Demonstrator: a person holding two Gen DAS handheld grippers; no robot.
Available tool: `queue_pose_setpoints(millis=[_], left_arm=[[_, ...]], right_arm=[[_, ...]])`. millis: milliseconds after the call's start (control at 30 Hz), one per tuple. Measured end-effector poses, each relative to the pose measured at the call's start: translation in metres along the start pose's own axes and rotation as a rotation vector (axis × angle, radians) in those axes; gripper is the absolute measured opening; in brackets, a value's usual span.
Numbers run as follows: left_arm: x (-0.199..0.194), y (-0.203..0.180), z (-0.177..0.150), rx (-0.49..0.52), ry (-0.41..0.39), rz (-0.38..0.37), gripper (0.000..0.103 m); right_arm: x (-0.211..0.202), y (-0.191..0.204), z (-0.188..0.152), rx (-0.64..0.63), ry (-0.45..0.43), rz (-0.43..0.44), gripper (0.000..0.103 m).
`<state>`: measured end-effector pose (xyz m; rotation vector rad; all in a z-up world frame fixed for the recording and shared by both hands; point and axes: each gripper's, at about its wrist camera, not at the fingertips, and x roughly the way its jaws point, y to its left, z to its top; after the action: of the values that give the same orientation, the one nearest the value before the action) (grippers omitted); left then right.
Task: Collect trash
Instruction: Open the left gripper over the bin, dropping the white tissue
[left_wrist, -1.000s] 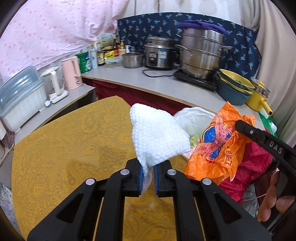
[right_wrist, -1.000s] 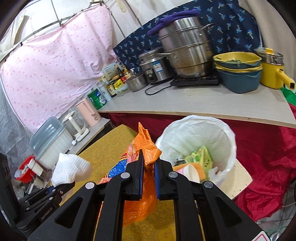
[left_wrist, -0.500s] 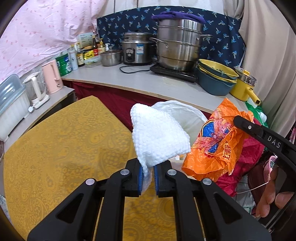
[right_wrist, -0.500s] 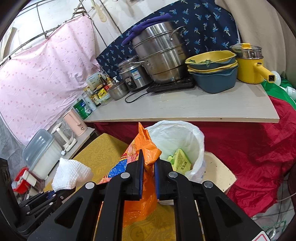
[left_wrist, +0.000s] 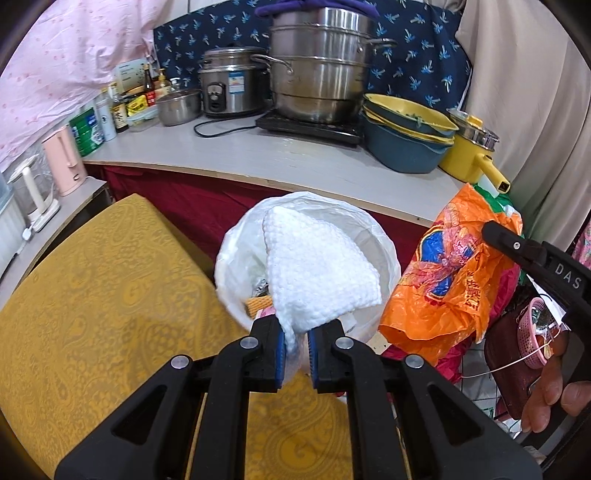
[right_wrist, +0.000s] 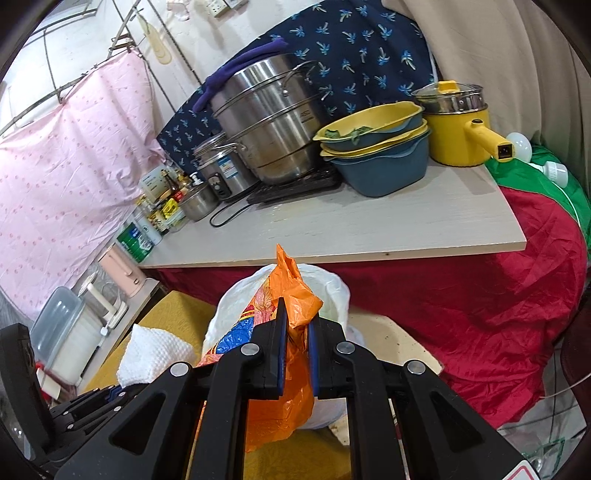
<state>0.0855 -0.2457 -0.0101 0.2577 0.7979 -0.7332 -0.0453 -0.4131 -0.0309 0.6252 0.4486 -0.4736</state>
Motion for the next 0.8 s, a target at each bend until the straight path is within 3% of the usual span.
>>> queue_pose_setpoints(millis=[267, 300, 367, 467, 800], left_arm=[[0.039, -0.008, 0.013, 0.018, 0.047, -0.014, 0.014], [0.045, -0.008, 0.016, 0.015, 0.052, -0.009, 0.018], [0.051, -0.005, 0.019, 0.002, 0.043, 0.002, 0.045], [0.054, 0.001, 0.027, -0.023, 0.018, 0.001, 0.056], [0.052, 0.046, 0.039, -0.122, -0.012, 0.057, 0.064]], right_arm=[[0.02, -0.02, 0.009, 0.031, 0.006, -0.026, 0.01], [0.024, -0.021, 0.011, 0.032, 0.008, -0.028, 0.01], [0.031, -0.023, 0.014, 0.03, 0.013, -0.03, 0.01], [0.04, -0.022, 0.019, 0.023, 0.017, -0.031, 0.01], [0.07, 0.014, 0.031, -0.028, 0.024, 0.017, 0.01]])
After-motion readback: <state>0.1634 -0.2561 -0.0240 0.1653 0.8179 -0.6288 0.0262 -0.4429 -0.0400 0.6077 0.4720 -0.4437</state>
